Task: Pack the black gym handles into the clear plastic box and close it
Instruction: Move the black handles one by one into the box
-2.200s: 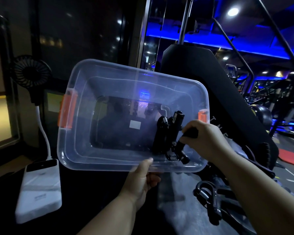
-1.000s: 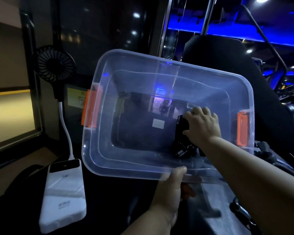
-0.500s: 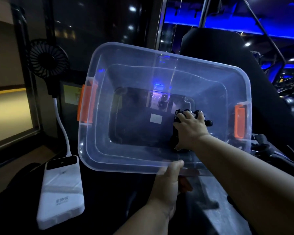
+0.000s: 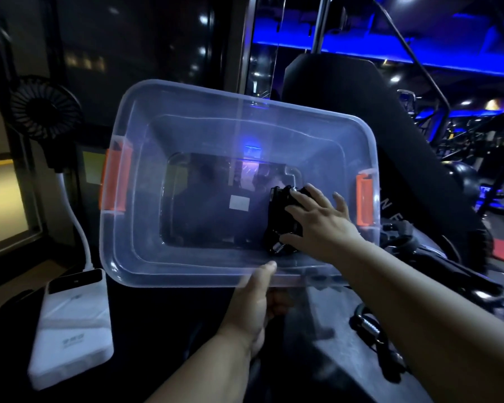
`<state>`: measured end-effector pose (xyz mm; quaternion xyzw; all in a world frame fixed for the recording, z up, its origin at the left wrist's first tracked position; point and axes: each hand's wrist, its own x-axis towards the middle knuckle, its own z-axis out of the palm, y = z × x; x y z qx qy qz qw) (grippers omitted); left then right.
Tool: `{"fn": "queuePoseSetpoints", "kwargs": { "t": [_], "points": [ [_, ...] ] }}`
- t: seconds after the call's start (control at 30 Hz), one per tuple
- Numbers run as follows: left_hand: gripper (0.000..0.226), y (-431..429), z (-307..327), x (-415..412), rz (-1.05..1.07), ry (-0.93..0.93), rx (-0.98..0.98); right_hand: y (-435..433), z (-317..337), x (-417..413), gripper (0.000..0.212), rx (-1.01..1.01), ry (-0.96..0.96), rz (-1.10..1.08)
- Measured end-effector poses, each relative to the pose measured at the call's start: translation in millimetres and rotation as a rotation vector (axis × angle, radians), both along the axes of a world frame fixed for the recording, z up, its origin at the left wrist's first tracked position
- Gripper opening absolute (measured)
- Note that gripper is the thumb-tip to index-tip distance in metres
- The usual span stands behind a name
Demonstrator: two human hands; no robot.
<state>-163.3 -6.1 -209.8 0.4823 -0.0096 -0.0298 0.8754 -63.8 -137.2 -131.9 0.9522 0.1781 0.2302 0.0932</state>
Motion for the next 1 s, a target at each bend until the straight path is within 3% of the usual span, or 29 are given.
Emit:
{"fn": "queuePoseSetpoints", "kwargs": {
  "t": [0.17, 0.37, 0.6, 0.73, 0.87, 1.0],
  "points": [
    [0.021, 0, 2, -2, 0.017, 0.015, 0.017, -23, -13, -32, 0.056, 0.221, -0.155, 0.142],
    [0.047, -4, -1, -1, 0.019, 0.08, 0.032, -71, -29, -70, 0.041, 0.401, -0.345, 0.227],
    [0.058, -8, -3, -3, 0.034, 0.085, 0.046, -122, -60, -108, 0.053, 0.691, -0.146, -0.067],
    [0.06, -9, -4, -3, 0.032, 0.083, 0.044, -129, -71, -119, 0.042, 0.548, -0.027, -0.222],
    [0.056, -10, -5, -4, 0.041, 0.077, 0.04, -122, -77, -121, 0.062, 0.291, 0.102, -0.338],
    [0.053, -10, -7, -3, 0.046, 0.07, 0.052, -120, -79, -122, 0.071, 0.179, 0.111, -0.353]
  ]
}}
